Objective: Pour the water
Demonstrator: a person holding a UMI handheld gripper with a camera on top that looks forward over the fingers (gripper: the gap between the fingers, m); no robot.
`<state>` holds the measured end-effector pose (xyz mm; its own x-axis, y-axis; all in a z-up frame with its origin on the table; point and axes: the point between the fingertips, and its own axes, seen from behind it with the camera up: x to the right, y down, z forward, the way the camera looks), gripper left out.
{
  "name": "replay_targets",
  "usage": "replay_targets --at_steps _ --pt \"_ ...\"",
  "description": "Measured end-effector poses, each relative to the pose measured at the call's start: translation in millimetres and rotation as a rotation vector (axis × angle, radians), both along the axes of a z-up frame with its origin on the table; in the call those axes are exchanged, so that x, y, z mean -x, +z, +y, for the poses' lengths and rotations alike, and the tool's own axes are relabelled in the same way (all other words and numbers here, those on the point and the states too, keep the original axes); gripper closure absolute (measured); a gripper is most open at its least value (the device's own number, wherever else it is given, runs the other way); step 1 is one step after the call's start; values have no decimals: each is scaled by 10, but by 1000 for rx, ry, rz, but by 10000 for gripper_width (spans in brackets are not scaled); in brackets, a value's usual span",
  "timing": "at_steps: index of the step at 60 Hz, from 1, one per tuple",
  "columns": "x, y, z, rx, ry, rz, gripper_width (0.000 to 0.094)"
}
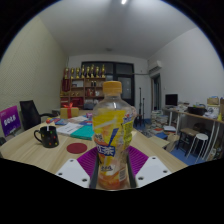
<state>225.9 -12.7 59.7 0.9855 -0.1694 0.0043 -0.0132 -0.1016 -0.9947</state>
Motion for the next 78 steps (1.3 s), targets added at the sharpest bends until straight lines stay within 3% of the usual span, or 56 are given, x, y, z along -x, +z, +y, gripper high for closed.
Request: replay_targets --at_steps 13,23,34,42,55,59,78 --pt "125 98 58 -19 -4 -134 582" --pt "54 883 400 -21 -21 -603 619" --pt "786 1618 1056 -9 9 -1306 619" --pt "1293 1595 1522 23 41 -1743 619" --pt "1631 1449 1915 51 8 -2306 619" --pt "1666 1446 1907 32 -25 -2363 618" --pt "1815 1558 1975 -1 29 -2337 616"
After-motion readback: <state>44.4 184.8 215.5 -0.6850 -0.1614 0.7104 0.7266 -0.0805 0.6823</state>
